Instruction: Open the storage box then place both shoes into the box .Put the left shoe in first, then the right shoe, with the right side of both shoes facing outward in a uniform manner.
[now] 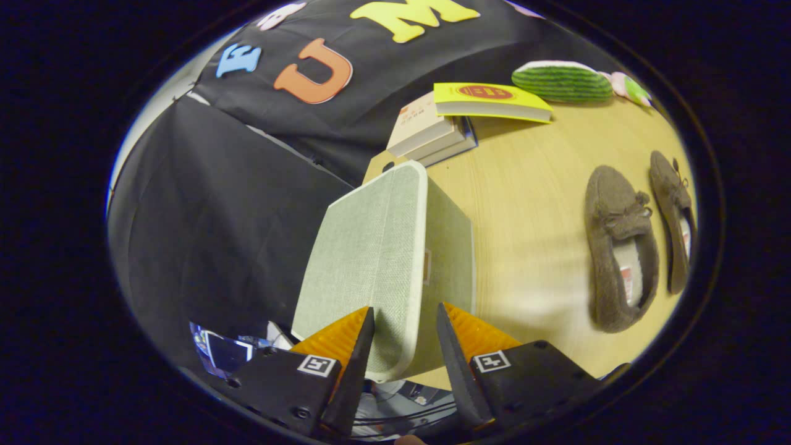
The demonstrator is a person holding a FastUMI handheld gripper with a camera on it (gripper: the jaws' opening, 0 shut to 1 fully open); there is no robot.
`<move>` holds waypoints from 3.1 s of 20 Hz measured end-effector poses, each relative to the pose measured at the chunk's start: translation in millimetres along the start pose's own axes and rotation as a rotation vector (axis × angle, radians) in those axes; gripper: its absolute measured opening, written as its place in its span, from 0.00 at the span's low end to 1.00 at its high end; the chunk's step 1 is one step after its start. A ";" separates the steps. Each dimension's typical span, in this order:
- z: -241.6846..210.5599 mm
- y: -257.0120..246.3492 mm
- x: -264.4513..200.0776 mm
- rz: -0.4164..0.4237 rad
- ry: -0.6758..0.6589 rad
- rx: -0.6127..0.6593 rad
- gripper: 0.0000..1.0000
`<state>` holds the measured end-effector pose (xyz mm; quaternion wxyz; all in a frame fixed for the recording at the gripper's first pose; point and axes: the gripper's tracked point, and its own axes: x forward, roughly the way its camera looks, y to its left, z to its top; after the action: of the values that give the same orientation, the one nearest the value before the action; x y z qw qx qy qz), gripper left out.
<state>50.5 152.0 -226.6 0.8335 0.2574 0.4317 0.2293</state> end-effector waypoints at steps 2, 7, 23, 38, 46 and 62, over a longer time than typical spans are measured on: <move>0.7 2.2 -0.5 0.034 0.018 0.064 0.53; 2.8 10.2 -10.6 0.054 0.017 0.100 0.13; 24.3 222.1 -49.0 0.243 -0.085 -0.109 0.06; 5.1 304.3 -27.2 0.222 -0.191 -0.353 0.86; 63.2 230.9 -104.5 -0.054 -0.454 -0.531 0.98; 121.3 -67.1 -235.5 -0.448 -0.415 -0.381 1.00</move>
<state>39.9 -69.6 -67.0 0.9660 0.0377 0.2487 0.0604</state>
